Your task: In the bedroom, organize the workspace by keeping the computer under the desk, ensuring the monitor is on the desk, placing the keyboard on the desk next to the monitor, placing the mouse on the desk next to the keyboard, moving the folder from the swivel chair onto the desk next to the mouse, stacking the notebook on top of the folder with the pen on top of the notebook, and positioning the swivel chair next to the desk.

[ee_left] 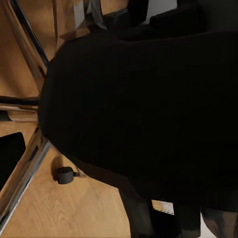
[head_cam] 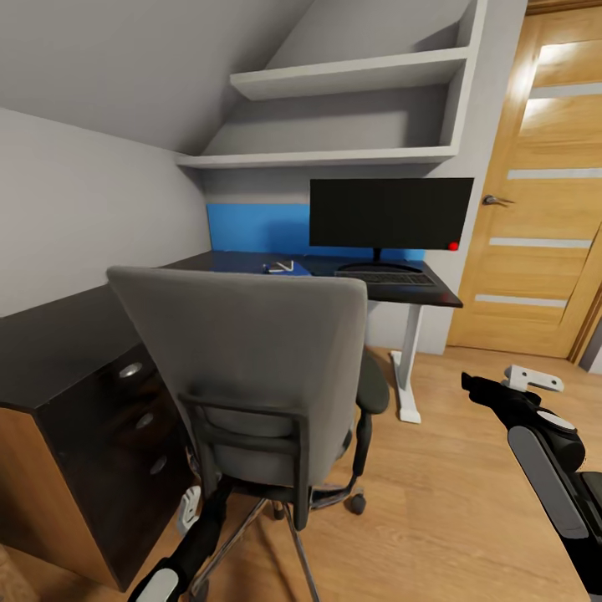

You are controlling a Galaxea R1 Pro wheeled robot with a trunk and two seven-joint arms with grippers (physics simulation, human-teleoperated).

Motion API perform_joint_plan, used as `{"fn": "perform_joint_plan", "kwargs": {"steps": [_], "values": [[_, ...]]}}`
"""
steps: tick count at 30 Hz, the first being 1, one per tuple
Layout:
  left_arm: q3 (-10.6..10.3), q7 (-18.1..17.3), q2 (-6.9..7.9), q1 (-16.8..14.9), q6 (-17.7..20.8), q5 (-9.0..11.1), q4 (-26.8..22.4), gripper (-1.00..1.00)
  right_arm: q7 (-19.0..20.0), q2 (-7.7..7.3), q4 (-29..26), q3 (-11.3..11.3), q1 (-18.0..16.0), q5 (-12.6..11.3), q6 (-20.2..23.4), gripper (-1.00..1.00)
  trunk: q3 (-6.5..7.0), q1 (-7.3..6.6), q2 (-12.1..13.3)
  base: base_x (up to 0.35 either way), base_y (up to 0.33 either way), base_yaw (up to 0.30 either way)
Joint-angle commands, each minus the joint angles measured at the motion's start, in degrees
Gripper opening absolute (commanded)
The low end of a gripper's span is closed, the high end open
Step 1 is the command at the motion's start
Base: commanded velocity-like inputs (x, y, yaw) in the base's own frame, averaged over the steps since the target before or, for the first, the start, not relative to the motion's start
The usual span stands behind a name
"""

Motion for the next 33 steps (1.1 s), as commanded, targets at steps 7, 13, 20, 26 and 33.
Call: {"fn": "perform_joint_plan", "kwargs": {"steps": [7, 13, 20, 26, 33], "values": [[-0.23, -0.27, -0.14, -0.03, 0.35, 0.38, 0.04, 1.00, -0.51, -0.02, -0.08, -0.01, -0.04, -0.57, 0.13, 1.00, -0.06, 0.02, -0.02, 0.218, -0.034, 0.000], [-0.26, -0.29, -0.20, -0.03, 0.35, 0.37, 0.03, 1.00, -0.50, -0.02, -0.08, -0.04, -0.04, -0.58, 0.13, 1.00, -0.06, 0.02, -0.02, 0.036, -0.006, 0.000], [-0.26, -0.29, -0.21, -0.16, 0.42, 0.35, 0.03, 1.00, -0.50, -0.09, -0.08, -0.04, -0.04, -0.56, 0.13, 1.00, -0.06, 0.02, -0.02, 0.106, -0.072, 0.000], [-0.26, -0.20, -0.25, -0.19, 0.34, 0.29, 0.03, 1.00, -0.51, -0.11, -0.08, -0.04, -0.04, -0.58, 0.13, 1.00, -0.06, 0.02, -0.02, 0.238, -0.201, 0.000], [-0.28, -0.12, -0.30, -0.20, 0.29, 0.26, 0.03, 1.00, -0.51, -0.09, -0.08, -0.04, -0.06, -0.56, 0.13, 1.00, -0.06, 0.02, -0.02, 0.259, -0.226, 0.000]]}}
